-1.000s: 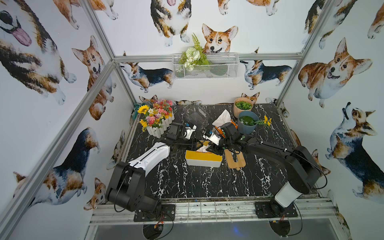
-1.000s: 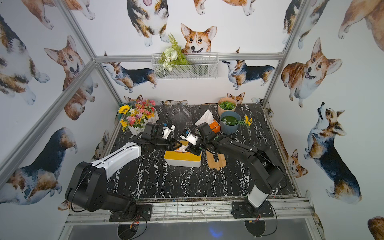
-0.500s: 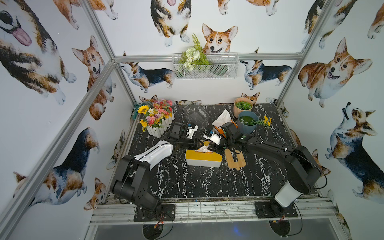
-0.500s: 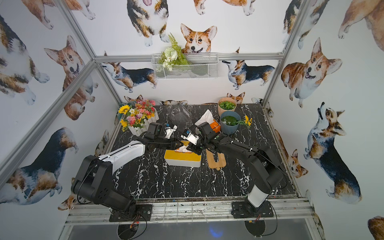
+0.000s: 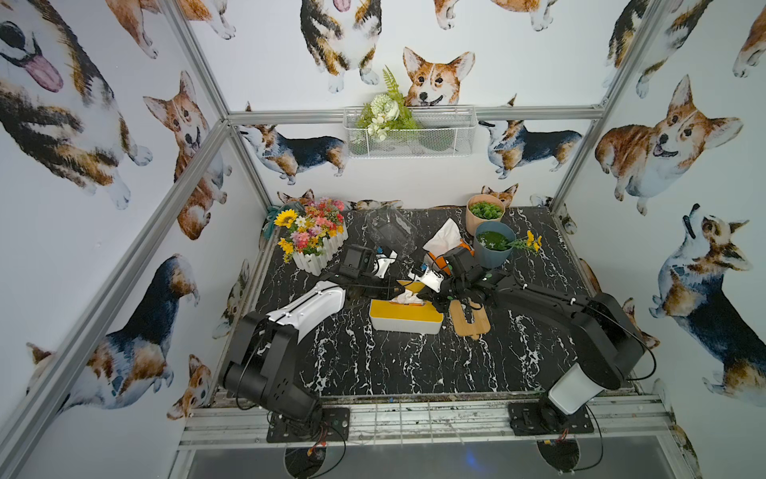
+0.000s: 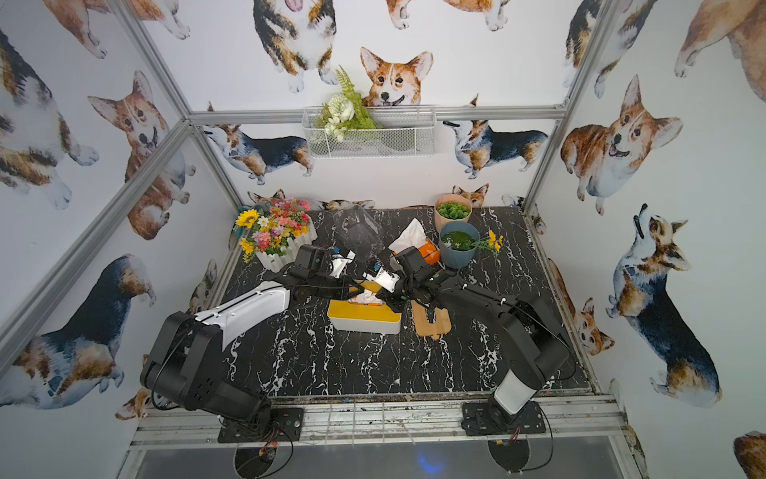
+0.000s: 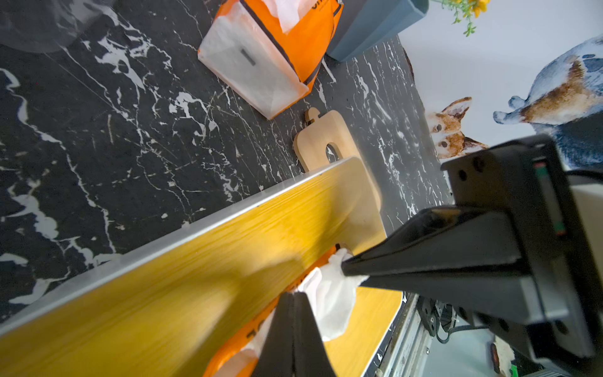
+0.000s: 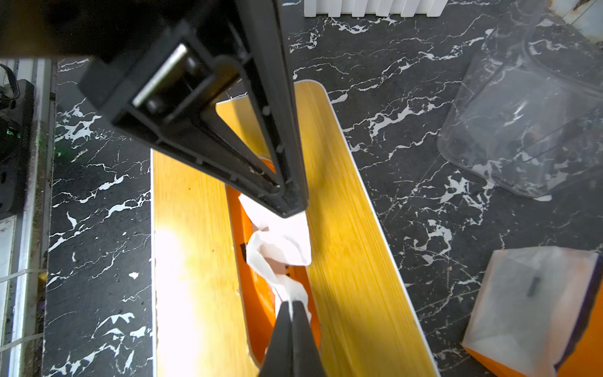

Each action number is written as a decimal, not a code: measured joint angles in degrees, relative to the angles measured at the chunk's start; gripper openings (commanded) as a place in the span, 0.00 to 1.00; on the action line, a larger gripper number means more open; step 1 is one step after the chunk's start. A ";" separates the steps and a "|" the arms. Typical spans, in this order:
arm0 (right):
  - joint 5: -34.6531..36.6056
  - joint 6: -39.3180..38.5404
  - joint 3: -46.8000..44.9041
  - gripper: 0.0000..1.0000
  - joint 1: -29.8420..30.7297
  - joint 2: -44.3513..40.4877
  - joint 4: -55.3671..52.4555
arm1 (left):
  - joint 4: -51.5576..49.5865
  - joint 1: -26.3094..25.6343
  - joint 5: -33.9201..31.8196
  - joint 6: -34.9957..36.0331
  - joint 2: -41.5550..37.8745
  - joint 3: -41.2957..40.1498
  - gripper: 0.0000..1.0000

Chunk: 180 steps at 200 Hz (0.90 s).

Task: Put the tissue paper into the tissue box
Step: Pull the paper towel from the tissue box.

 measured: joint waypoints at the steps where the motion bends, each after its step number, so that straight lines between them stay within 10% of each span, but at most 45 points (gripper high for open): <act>1: 0.02 0.02 -0.07 0.00 0.00 -0.11 0.04 | -0.02 0.00 -0.09 0.00 -0.17 0.00 0.00; 92: 1.09 2.49 -5.14 0.00 0.00 -6.97 2.47 | 0.39 0.04 -5.07 -0.52 -6.08 -3.78 0.00; 127: 2.71 4.33 -5.90 0.16 0.00 -7.30 2.51 | 1.57 0.42 -8.22 -1.99 -9.94 -5.95 0.00; 180: 5.75 12.76 -9.07 0.57 0.00 -16.76 6.75 | 4.24 0.66 -10.43 -3.48 -14.21 -7.26 0.38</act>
